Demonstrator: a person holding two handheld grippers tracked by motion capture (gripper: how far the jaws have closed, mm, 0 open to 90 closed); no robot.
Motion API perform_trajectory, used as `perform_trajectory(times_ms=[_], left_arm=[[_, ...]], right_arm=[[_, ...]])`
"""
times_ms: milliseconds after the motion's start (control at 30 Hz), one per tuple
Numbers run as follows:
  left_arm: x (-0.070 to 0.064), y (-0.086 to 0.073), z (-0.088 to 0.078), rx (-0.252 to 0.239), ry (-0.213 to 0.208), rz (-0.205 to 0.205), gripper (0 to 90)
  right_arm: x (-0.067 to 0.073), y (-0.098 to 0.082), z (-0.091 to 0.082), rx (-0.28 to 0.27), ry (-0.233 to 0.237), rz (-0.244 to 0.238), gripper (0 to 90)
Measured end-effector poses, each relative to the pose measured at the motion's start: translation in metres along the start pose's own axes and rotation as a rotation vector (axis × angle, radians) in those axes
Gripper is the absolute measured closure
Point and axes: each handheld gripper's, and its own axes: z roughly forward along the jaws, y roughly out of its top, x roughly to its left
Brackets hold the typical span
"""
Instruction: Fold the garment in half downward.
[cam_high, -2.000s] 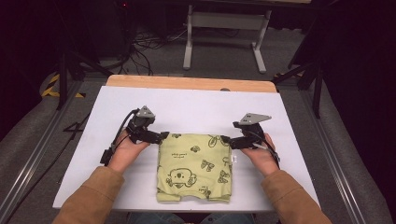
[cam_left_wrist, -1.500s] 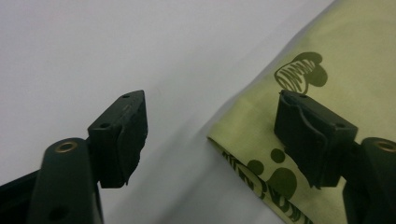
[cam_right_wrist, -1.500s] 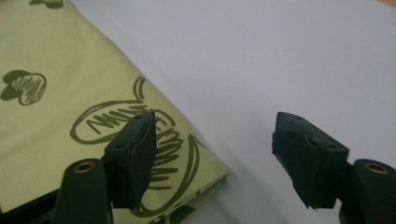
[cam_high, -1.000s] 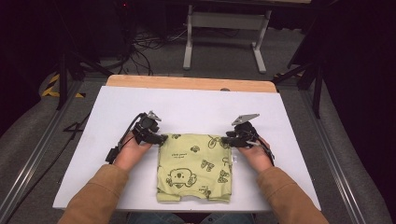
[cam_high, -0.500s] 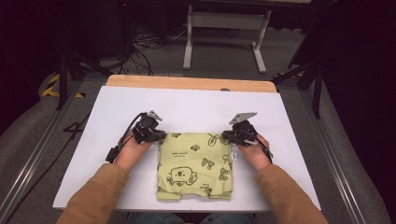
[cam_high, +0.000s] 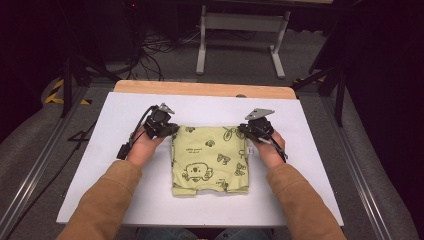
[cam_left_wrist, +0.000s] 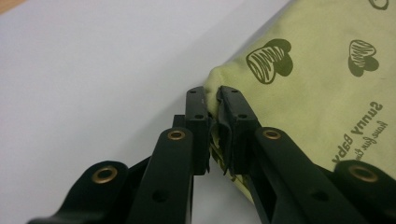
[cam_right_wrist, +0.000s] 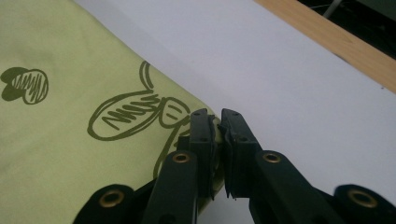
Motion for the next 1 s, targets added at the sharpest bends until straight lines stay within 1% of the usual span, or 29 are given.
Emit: perform_trajectory(times_ms=[133, 200, 233, 300, 333, 367, 400, 433, 500, 600, 700, 733, 800, 833, 867, 900, 1000], left_arm=[[0.0, 0.003, 0.005, -0.014, 0.019, 0.016, 81.9], [0.002, 0.003, 0.007, -0.026, 0.01, 0.007, 81.7], [0.002, 0.003, 0.007, -0.027, 0.008, 0.003, 81.2], [0.003, 0.003, 0.008, -0.031, 0.017, 0.004, 77.5], [0.004, 0.002, 0.008, -0.036, 0.009, 0.001, 70.1], [0.005, 0.002, 0.007, -0.041, -0.016, -0.009, 62.9], [0.006, 0.002, 0.006, -0.048, -0.032, -0.011, 57.2], [0.007, 0.002, 0.006, -0.052, -0.033, -0.013, 53.3], [0.008, 0.002, 0.002, -0.06, -0.038, -0.012, 48.2], [0.009, 0.002, -0.002, -0.085, -0.033, -0.009, 41.9], [0.009, 0.003, -0.007, -0.107, -0.017, 0.0, 36.7], [0.009, 0.003, -0.009, -0.11, -0.005, 0.009, 35.2], [0.01, 0.003, -0.011, -0.12, 0.0, 0.009, 32.9], [0.011, 0.005, -0.011, -0.112, 0.002, 0.004, 31.9], [0.012, 0.006, -0.012, -0.112, 0.008, 0.004, 30.5], [0.013, 0.007, -0.012, -0.107, 0.006, 0.005, 29.6], [0.014, 0.011, -0.013, -0.109, 0.003, 0.001, 27.7]], right_arm=[[-0.005, 0.002, 0.001, -0.025, -0.016, 0.028, 82.9], [-0.006, 0.0, 0.002, -0.022, -0.017, 0.039, 82.7], [-0.007, 0.0, 0.003, -0.021, -0.02, 0.036, 82.4], [-0.007, -0.001, 0.003, -0.02, -0.024, 0.038, 80.0], [-0.007, 0.0, 0.002, -0.023, -0.031, 0.032, 75.3], [-0.007, 0.0, 0.002, -0.023, -0.034, 0.029, 70.0], [-0.008, 0.0, 0.001, -0.021, -0.03, 0.032, 63.7], [-0.007, 0.0, 0.0, -0.02, -0.032, 0.039, 58.6], [-0.007, 0.001, -0.003, -0.021, -0.032, 0.043, 51.1], [-0.004, 0.004, -0.012, -0.041, -0.015, 0.058, 42.0], [0.0, 0.008, -0.022, -0.067, 0.035, 0.091, 32.0], [0.001, 0.009, -0.024, -0.071, 0.047, 0.094, 31.1], [0.005, 0.01, -0.03, -0.085, 0.065, 0.093, 28.1], [0.007, 0.011, -0.033, -0.097, 0.074, 0.094, 27.5], [0.01, 0.011, -0.037, -0.117, 0.097, 0.097, 26.6], [0.012, 0.012, -0.039, -0.125, 0.108, 0.096, 26.0], [0.023, 0.013, -0.043, -0.144, 0.148, 0.07, 25.3]])
